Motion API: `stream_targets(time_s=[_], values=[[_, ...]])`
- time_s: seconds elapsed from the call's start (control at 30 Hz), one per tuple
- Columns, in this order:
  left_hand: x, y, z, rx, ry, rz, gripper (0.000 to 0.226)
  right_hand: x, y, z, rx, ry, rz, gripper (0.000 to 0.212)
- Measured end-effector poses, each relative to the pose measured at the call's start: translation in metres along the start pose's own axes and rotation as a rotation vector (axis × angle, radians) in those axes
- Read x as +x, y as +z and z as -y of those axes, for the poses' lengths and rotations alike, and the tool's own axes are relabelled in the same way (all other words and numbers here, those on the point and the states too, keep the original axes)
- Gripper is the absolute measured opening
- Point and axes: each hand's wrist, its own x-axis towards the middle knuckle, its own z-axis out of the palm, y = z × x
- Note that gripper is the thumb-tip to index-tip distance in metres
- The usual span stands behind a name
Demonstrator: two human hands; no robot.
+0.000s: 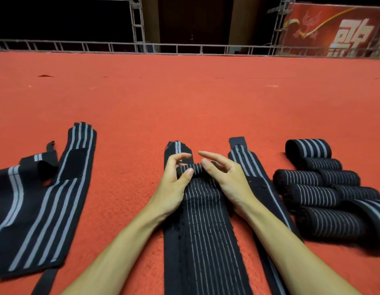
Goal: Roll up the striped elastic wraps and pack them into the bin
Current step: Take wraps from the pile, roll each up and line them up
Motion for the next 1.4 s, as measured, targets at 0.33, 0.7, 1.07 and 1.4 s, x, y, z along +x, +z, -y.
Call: stream_targets(time_s=[0.33, 0.7, 1.07, 1.4], values=[[0.001, 0.002, -0.004, 0.024, -0.005, -0.054, 0.046, 0.002, -0.001, -0.006, 0.036, 0.076, -0.061, 0.013], [0.000, 0.005, -0.002, 0.011, -0.186, 0.008, 0.038, 0.001, -0.003, -0.004, 0.275, 0.004, 0.013, 0.023], [-0.001, 0.000, -0.009, -0.105, -0.009, -0.053, 0.050, -0.001, 0.005, -0.002, 0.046, 0.123, 0.008, 0.035], [-0.003, 0.001, -0.008, 0.028, -0.088, 0.014, 0.052, -0.001, -0.001, 0.002, 0.066, 0.126, -0.049, 0.023]])
